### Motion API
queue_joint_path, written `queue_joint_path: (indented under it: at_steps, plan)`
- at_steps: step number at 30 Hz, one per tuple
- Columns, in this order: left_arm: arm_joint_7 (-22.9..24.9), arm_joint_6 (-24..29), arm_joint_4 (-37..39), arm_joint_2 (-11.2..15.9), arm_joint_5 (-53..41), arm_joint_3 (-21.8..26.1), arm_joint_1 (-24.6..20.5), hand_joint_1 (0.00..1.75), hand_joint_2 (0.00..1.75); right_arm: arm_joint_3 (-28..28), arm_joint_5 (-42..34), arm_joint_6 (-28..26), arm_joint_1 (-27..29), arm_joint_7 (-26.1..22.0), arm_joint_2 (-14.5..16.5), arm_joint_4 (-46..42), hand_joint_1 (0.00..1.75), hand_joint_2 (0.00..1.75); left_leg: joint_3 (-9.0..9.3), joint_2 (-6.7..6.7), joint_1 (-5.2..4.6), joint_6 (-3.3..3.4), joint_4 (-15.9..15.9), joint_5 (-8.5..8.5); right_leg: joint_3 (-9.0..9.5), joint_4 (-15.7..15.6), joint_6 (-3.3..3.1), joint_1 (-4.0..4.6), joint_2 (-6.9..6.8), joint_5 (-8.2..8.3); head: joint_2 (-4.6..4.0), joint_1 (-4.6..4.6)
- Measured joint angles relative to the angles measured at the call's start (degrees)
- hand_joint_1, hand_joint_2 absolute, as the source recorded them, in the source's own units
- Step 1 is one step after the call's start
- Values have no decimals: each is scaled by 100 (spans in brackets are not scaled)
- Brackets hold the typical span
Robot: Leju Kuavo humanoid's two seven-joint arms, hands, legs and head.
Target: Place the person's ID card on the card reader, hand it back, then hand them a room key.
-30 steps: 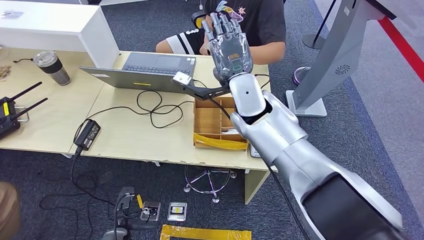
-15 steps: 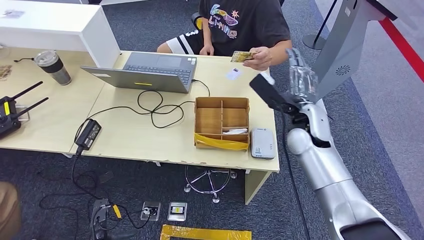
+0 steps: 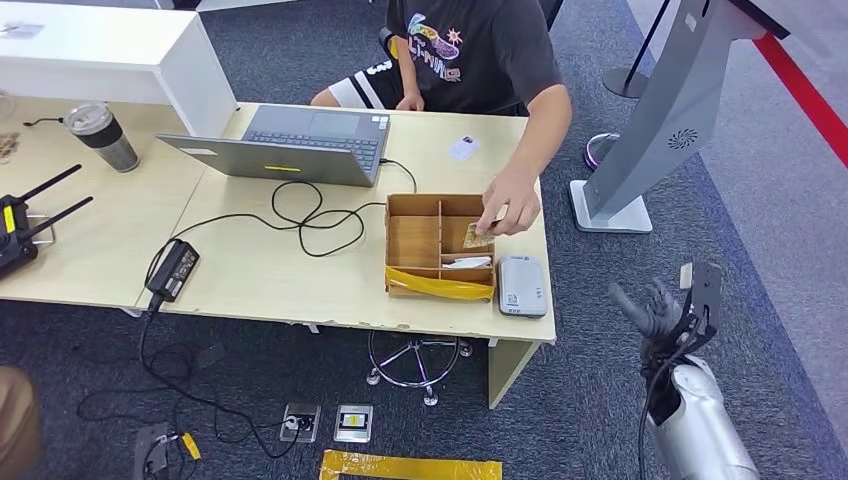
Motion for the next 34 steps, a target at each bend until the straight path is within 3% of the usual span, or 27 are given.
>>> queue_joint_path:
  at_steps: [5,11,15,21,29,34]
  plan:
    - [0,-105,2,31,26,-2,11,0,175,-213,-515,548,472,451,203,618,0,175,-3,-6,2,0,-1,0,2,0,-1,2,-4,-2,0,1]
    - [69,-149,4,36,-117,-4,-11,0,175,-233,-400,599,858,645,526,1110,0,175,-3,-3,1,0,-1,0,0,1,-1,2,-1,-2,0,1]
    - [394,-469,7,50,-267,-6,-48,0,175,-209,-253,670,977,942,667,1313,0,175,-2,-2,1,0,-1,1,1,1,-1,1,-1,-1,0,1]
    - [726,-553,7,79,-435,-9,-107,0,175,-200,-591,848,1017,1351,727,1551,0,175,0,0,-1,0,-1,2,2,1,0,-1,1,0,0,1]
    - [975,-655,7,142,-415,-4,-121,0,175,-202,-1144,1149,1037,1406,750,1714,0,175,0,0,0,0,-1,2,2,1,-1,0,4,-1,0,2]
    - [1119,-992,7,211,-170,-4,-118,0,175,-203,-1255,1170,1040,1447,758,1779,0,175,0,0,-1,0,-1,2,3,1,-1,0,4,-1,0,1]
